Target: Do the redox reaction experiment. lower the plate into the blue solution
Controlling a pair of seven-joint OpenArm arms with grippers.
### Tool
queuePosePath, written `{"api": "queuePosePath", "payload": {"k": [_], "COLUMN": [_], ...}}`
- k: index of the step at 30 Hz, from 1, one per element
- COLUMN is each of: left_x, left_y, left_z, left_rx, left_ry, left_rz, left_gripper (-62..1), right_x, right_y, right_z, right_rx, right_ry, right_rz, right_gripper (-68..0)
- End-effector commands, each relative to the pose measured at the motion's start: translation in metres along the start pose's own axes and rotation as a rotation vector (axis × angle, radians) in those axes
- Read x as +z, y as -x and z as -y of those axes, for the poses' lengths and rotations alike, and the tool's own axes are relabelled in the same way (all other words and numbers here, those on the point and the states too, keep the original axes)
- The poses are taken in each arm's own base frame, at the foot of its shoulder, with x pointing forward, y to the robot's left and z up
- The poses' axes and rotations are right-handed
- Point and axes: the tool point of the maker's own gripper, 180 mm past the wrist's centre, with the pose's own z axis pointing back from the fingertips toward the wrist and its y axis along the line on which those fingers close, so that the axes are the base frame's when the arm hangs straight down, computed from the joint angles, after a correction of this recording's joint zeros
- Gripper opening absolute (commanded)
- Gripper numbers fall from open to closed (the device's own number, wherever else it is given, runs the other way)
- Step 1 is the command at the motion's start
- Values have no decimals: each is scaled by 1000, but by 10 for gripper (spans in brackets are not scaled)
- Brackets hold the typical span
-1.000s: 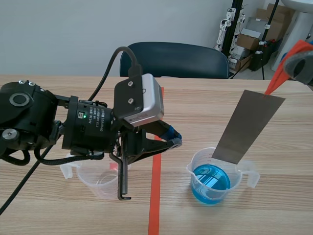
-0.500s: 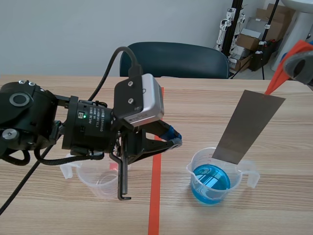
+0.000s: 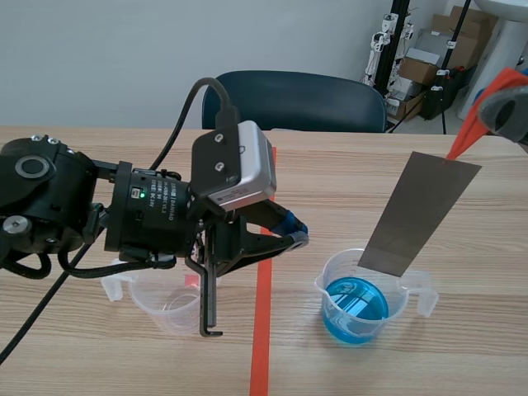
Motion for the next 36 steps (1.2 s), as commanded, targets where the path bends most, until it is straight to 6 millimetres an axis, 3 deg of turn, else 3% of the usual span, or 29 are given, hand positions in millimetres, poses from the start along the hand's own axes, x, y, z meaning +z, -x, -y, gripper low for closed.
{"api": "queuePosePath", "payload": {"k": [1, 19, 23, 28, 36], "left_x": [-2, 2, 19, 55, 103], "left_y": [-11, -6, 2, 13, 33], "left_z": [1, 3, 1, 1, 21], "left_rx": [2, 19, 53, 110, 194], "left_ry": [2, 1, -32, -91, -130], "left_rz": [40, 34, 49, 94, 97], "left_gripper": [-569, -569, -569, -569, -569], "right_x": [-1, -1, -1, -1, -1], "right_y": [-10, -10, -10, -10, -10], "right_z": [2, 2, 2, 2, 2], "right_rx": [6, 6, 6, 6, 6], "right_ry": [-4, -4, -4, -4, -3], "right_rz": [32, 32, 32, 32, 31], "right_gripper": [-671, -671, -671, -671, -671]}}
